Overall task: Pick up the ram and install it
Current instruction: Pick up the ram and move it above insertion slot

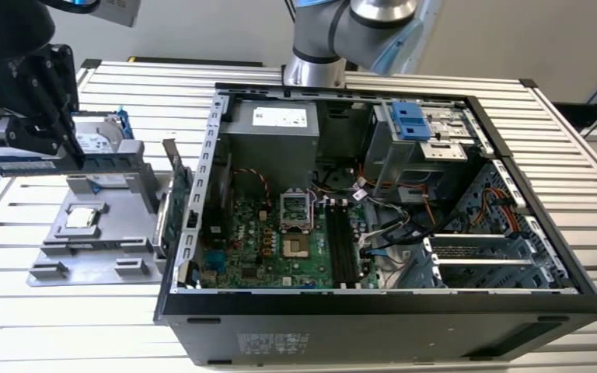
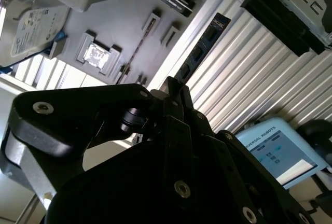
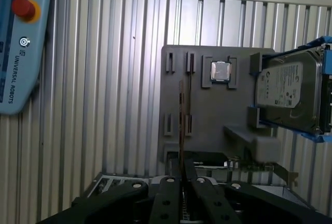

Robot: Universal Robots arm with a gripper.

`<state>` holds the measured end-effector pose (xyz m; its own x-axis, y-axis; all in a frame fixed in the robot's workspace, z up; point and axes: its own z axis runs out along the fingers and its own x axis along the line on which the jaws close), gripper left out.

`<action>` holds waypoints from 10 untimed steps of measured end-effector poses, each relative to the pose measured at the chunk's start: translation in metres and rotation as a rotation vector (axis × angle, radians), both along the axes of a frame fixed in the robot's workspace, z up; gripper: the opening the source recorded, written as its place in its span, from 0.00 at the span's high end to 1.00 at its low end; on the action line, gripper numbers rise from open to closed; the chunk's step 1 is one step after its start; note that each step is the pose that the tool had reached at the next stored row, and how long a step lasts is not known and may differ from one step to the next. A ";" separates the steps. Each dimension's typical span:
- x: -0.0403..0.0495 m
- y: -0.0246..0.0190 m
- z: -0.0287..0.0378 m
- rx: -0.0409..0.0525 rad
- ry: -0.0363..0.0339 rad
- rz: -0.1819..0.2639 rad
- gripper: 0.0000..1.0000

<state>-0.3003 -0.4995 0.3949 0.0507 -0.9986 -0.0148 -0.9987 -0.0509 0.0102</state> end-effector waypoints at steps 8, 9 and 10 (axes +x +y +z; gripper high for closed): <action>0.0116 0.0000 0.0003 0.0000 0.0001 0.000 1.00; 0.0131 0.0000 0.0003 0.0000 0.0001 0.000 1.00; 0.0145 0.0000 0.0003 0.0000 0.0001 0.000 1.00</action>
<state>-0.2858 -0.4995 0.3952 0.0508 -0.9986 -0.0149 -0.9986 -0.0509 0.0103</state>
